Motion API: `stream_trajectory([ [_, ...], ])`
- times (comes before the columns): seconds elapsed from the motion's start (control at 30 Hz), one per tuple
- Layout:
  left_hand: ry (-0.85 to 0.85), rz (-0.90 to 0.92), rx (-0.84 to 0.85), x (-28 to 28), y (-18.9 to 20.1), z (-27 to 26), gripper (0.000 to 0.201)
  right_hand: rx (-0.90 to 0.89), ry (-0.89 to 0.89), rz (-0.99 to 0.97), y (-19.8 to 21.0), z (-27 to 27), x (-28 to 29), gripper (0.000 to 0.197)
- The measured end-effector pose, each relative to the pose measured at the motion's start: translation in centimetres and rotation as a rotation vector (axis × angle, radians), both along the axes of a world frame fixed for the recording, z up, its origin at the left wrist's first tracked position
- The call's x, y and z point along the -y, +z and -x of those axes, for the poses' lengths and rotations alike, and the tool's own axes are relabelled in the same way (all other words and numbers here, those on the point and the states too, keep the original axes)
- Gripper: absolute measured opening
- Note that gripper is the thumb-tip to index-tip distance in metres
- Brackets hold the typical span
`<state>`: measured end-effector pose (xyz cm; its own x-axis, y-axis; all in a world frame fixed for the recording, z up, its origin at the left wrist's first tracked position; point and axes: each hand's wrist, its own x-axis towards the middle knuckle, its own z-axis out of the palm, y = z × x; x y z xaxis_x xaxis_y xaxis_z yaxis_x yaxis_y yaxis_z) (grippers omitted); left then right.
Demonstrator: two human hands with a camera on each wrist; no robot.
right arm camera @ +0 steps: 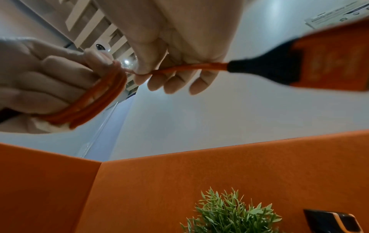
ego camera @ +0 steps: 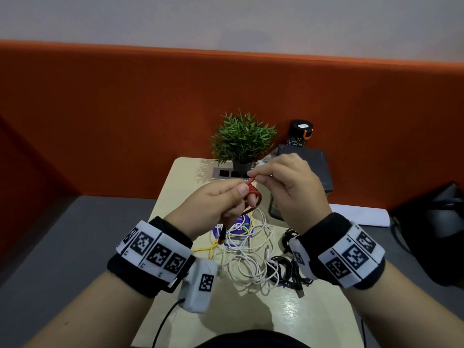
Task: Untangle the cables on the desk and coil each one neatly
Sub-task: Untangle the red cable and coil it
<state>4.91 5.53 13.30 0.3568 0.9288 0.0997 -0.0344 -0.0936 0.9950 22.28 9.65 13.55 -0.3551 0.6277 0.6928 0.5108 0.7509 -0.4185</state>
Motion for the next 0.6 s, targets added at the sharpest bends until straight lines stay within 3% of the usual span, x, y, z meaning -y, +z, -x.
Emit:
stream_trajectory([
  [0.1, 0.034, 0.035, 0.099, 0.0, 0.0, -0.3, 0.031, -0.018, -0.106, -0.053, -0.1, 0.5, -0.1, 0.02],
  [0.17, 0.035, 0.043, 0.15, -0.1, 0.0, -0.5, 0.031, -0.073, -0.103, 0.056, -0.1, 1.0, 0.2, 0.02],
  [0.3, 0.021, 0.036, 0.208, -0.4, 0.0, -0.7, 0.032, -0.182, -0.035, 0.479, 0.1, 1.6, 1.2, 0.035],
  [0.43, 0.023, 0.032, 0.286, -0.7, 0.2, -0.4, 0.032, -0.454, 0.234, 0.922, -0.3, 1.5, 1.3, 0.054],
  [0.5, 0.009, 0.053, 0.335, -0.9, 0.3, -0.3, 0.031, -0.48, 0.347, 0.976, -0.3, 1.4, 1.4, 0.046],
  [0.6, -0.008, 0.1, 0.351, -1.1, 0.2, -0.2, 0.031, -0.478, 0.318, 0.932, -0.1, 1.3, 1.8, 0.022],
])
